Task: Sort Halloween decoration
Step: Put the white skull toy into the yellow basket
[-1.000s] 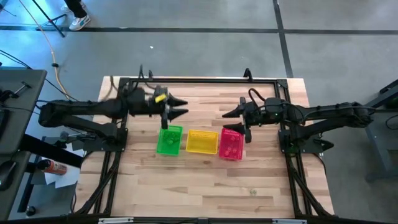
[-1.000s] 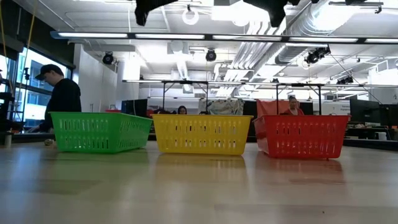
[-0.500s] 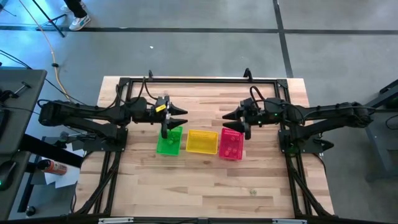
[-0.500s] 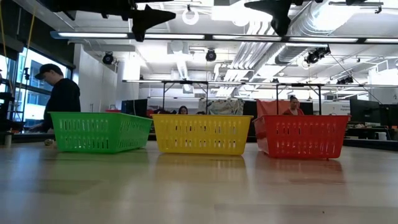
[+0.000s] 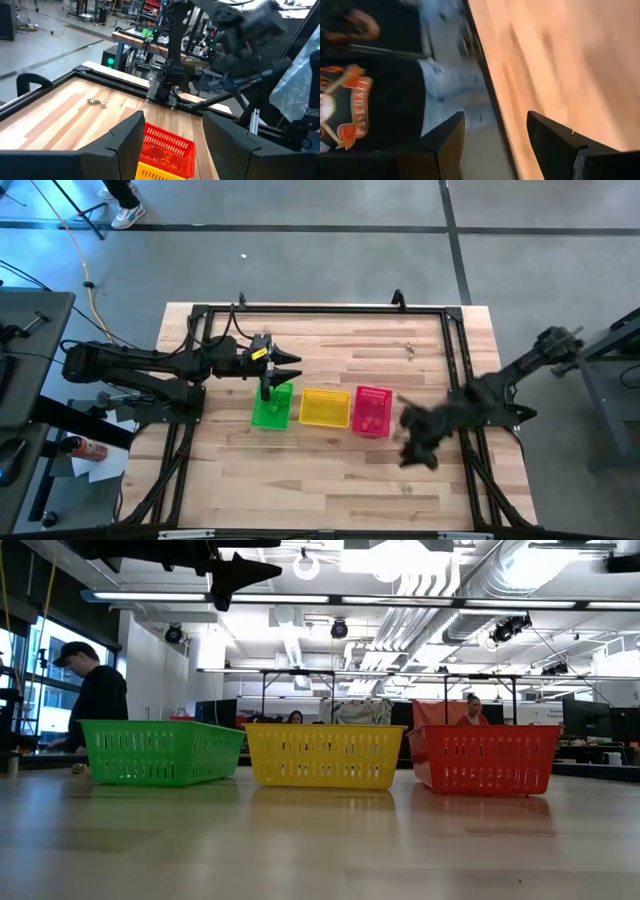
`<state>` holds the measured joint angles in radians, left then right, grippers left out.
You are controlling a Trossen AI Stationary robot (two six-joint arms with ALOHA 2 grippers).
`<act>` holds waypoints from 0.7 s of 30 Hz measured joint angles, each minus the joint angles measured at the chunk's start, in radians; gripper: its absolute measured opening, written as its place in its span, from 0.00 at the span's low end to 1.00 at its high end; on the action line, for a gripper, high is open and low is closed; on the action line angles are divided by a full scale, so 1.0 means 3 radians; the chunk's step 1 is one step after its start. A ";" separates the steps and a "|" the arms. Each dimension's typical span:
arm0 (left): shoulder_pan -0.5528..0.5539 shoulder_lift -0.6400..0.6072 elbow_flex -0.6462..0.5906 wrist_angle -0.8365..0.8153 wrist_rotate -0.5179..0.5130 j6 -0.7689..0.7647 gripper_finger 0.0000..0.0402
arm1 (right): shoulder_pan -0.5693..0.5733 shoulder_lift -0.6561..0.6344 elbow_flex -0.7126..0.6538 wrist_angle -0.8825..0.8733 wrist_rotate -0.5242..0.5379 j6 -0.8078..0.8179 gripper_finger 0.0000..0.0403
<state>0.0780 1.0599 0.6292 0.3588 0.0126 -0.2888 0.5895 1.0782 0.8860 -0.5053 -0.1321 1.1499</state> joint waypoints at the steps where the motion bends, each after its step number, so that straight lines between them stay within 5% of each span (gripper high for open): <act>1: 0.0000 0.0000 0.0000 -0.0001 -0.0001 -0.0028 0.48 | 0.0151 0.0060 0.0018 -0.0086 0.0026 0.0256 0.52; 4: 0.0000 0.0000 0.0000 -0.0025 -0.0002 -0.0078 0.48 | 0.0544 0.0313 0.0015 -0.0149 0.0088 0.0913 0.52; 9: 0.0000 0.0000 0.0000 -0.0088 -0.0010 -0.0077 0.48 | 0.0907 0.0885 0.0013 -0.0084 0.0186 0.1115 0.52; 14: 0.0000 0.0000 0.0000 -0.0184 -0.0010 -0.0077 0.48 | 0.0907 0.1492 0.0116 -0.0164 -0.0260 0.1118 0.52; 21: 0.0000 0.0000 0.0000 -0.0230 -0.0010 -0.0079 0.48 | 0.0819 0.2134 0.0620 -0.0865 -0.0047 0.1228 0.52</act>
<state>0.0780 1.0599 0.6292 0.2897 0.0097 -0.3126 0.8352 1.7184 1.0722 -0.7646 -0.1463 1.5185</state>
